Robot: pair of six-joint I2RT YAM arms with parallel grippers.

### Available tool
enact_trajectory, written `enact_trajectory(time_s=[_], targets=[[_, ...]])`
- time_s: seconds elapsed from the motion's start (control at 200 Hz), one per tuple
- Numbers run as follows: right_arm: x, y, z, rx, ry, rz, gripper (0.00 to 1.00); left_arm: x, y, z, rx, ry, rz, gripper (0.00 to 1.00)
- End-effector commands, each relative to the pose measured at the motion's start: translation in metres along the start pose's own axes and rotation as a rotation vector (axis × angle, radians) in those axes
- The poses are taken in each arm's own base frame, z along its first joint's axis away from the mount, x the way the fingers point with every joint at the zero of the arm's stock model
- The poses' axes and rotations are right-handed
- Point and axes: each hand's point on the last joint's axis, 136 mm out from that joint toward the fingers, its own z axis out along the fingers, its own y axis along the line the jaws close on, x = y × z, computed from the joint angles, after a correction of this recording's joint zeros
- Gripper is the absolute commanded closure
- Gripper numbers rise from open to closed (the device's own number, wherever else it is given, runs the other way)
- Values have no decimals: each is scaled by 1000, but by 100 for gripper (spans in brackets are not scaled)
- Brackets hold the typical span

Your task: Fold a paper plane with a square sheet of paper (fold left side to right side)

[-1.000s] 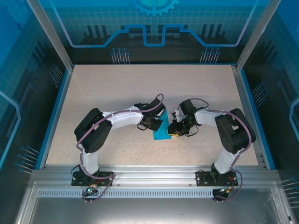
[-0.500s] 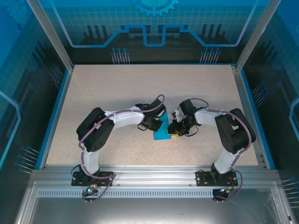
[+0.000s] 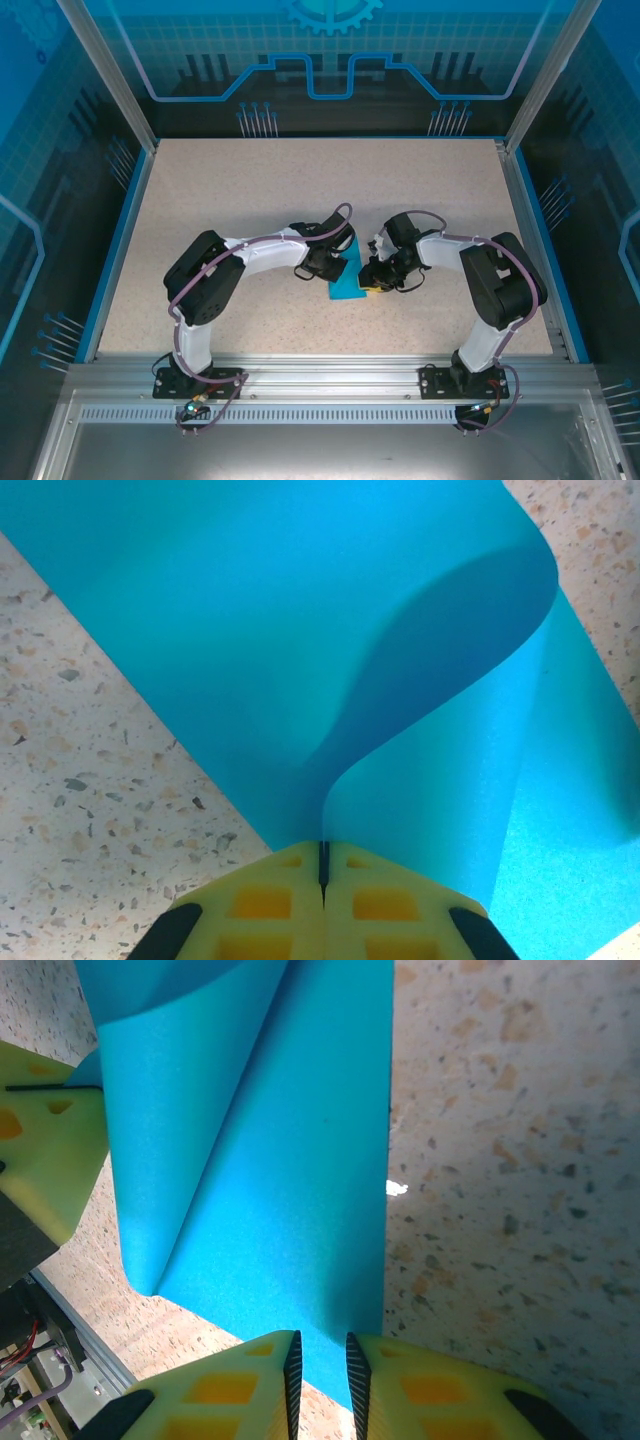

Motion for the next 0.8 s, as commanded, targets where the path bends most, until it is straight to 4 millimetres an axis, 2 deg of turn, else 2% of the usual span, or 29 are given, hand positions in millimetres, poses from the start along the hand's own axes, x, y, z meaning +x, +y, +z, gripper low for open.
enact_trajectory(time_s=[0.0, 0.36, 0.795], targets=[[13, -12, 11, 59, 54, 8, 76, 10, 11, 9, -33, 34, -6, 94], [12, -9, 10, 48, 53, 4, 76, 11, 9, 13, -23, 36, -11, 93], [12, -10, 12, 52, 57, 6, 76, -1, 2, -2, 8, -15, -11, 93]])
